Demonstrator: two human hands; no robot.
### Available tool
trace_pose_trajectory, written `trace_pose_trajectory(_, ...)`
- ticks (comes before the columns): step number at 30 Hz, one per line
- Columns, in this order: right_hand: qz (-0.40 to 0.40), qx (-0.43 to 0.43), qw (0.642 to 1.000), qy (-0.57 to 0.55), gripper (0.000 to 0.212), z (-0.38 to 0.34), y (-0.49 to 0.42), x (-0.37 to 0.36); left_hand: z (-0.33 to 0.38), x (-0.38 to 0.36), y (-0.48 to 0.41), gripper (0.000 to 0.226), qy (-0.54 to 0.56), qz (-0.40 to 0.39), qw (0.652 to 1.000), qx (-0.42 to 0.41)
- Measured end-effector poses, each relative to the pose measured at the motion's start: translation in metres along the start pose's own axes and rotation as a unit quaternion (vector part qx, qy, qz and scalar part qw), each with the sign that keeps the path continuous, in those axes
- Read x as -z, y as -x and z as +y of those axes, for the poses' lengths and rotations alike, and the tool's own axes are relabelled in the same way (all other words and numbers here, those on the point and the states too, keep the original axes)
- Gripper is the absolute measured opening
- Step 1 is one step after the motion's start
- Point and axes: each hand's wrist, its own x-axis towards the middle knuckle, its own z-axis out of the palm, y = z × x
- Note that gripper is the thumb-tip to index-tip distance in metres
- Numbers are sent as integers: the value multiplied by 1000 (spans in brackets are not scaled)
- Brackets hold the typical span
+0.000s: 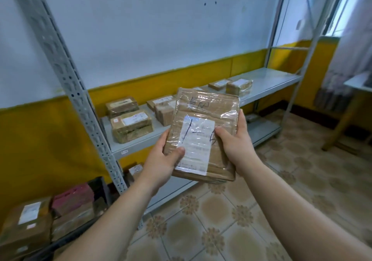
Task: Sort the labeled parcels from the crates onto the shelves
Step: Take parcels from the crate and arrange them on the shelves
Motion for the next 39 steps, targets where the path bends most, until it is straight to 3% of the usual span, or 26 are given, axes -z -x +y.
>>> trace_pose_trajectory(8,-23,-42,999,-6,83,29,-85,33,0,-67,-62,53,-12,-8,999,32)
trace_pose_trajectory(29,17,-191,981,16,79,149,-235,-51,-140,-82,-256,49,-24,-124,978,166)
trace_pose_trajectory(33,-21,-225,973,41,79,183,-260,-64,-166,-90,-276,42,-44,-133,969,206)
trace_pose_trajectory(39,-82,-265,959,54,83,238,-316,-91,-214,-111,-307,50,-55,-91,959,264)
